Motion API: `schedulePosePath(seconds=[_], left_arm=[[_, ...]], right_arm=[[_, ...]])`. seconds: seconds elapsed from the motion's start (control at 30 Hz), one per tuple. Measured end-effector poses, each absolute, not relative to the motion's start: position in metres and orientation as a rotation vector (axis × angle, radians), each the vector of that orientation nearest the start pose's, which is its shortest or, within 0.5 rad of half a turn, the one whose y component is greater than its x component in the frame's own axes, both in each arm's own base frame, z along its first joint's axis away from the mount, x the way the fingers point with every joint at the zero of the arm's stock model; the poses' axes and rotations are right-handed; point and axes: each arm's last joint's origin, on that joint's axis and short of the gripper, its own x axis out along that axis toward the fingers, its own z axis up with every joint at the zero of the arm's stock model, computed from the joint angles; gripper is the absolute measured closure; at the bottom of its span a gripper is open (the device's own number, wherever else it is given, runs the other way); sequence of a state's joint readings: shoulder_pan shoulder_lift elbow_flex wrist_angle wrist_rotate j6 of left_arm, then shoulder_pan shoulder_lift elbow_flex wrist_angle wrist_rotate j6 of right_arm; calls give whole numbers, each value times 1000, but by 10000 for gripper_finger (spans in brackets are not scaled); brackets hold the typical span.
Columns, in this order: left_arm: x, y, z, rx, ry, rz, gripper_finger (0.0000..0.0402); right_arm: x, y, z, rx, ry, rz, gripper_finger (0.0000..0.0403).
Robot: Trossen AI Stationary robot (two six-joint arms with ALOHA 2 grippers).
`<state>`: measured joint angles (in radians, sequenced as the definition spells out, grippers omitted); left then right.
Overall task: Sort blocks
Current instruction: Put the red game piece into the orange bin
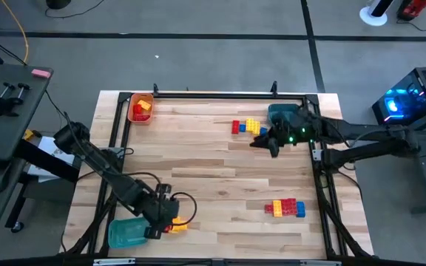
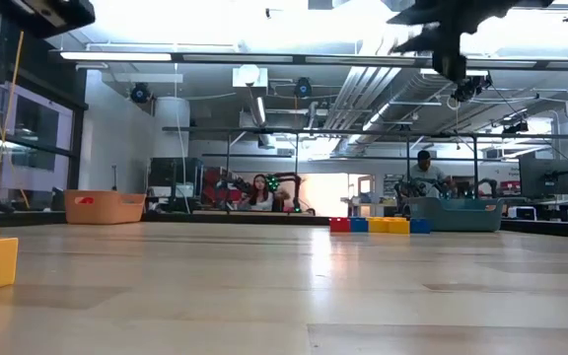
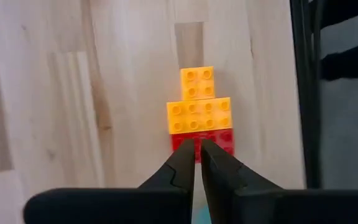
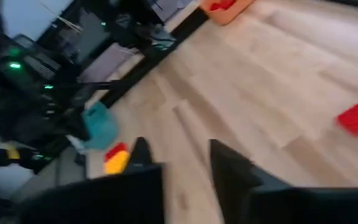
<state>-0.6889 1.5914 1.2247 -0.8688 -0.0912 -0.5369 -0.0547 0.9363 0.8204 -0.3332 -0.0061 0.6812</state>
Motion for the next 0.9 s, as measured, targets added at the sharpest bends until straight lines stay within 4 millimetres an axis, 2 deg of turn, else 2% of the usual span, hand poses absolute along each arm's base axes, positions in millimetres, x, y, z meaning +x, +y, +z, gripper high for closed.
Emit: schedulePosePath(seconds=[0.03,0.17,0.23,0.37,0.47,0.7,0.9], left_arm=[[238,-195,245,37,1231,-200,397],[229,-205,243,121,1197,-226,400],[222,-211,235,134,1184,-242,401],[210,-223,205,29,1172,-326,401],[210,-223,192,-72,1136,-320,401],[215,-206,177,-83,1167,-232,401],[214,-196,166,-106,1233,-240,401]], right_arm=[[201,-3,306,694,414,-196,387],[199,29,306,765,397,-217,393],[196,44,305,784,383,-230,400],[194,69,300,818,376,-258,401],[197,83,292,815,396,-284,402],[207,97,274,795,474,-304,402],[210,100,271,785,505,-261,403]])
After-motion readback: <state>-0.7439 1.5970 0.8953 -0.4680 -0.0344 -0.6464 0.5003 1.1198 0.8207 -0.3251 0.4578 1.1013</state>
